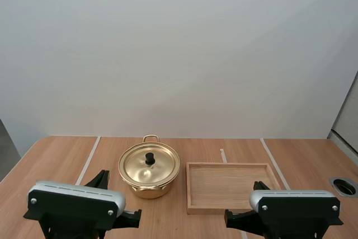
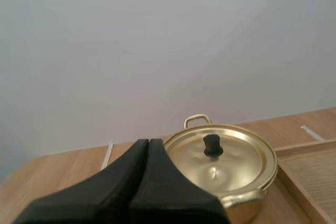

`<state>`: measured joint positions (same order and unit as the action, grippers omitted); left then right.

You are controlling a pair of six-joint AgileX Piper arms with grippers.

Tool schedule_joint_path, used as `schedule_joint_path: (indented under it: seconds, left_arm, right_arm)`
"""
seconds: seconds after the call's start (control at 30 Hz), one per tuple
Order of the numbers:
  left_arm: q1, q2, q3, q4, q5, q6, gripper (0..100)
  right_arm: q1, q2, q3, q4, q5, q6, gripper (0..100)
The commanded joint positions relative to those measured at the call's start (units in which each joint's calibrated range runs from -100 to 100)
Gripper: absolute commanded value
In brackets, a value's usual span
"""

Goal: Open the lid, put the grape in the pot, and close it

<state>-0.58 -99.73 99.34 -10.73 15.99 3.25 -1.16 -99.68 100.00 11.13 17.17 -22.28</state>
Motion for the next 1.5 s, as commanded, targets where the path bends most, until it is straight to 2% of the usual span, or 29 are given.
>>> schedule_joint_path:
  seconds: [0.0, 0.13, 0.37, 0.43, 0.63, 1.47]
  left_arm:
    - [0.14, -0.27, 0.66, -2.30, 2.20, -1.82, 0]
    - [0.20, -0.27, 0.66, -2.55, 4.13, -4.86, 0]
    - [0.50, -0.27, 0.66, -2.23, 14.43, -4.97, 0]
    - [1.03, -0.27, 0.66, -2.23, 14.42, -5.30, 0]
    - [1.20, -0.27, 0.66, -1.84, 15.34, -7.54, 0]
    - [1.19, -0.27, 0.66, -1.34, 13.24, -6.84, 0]
  right_arm:
    - [-0.24, -0.32, 0.00, 0.14, 5.34, -0.50, 0]
    - [-0.24, -0.32, 0.00, 0.14, 12.14, -0.50, 0]
    - [-0.24, -0.32, 0.00, 0.14, 13.62, -0.50, 0]
    - [-0.24, -0.32, 0.00, 0.14, 14.27, -0.50, 0]
    - [-0.24, -0.32, 0.00, 0.14, 14.98, -0.50, 0]
    - [-0.24, -0.32, 0.00, 0.14, 14.66, -0.50, 0]
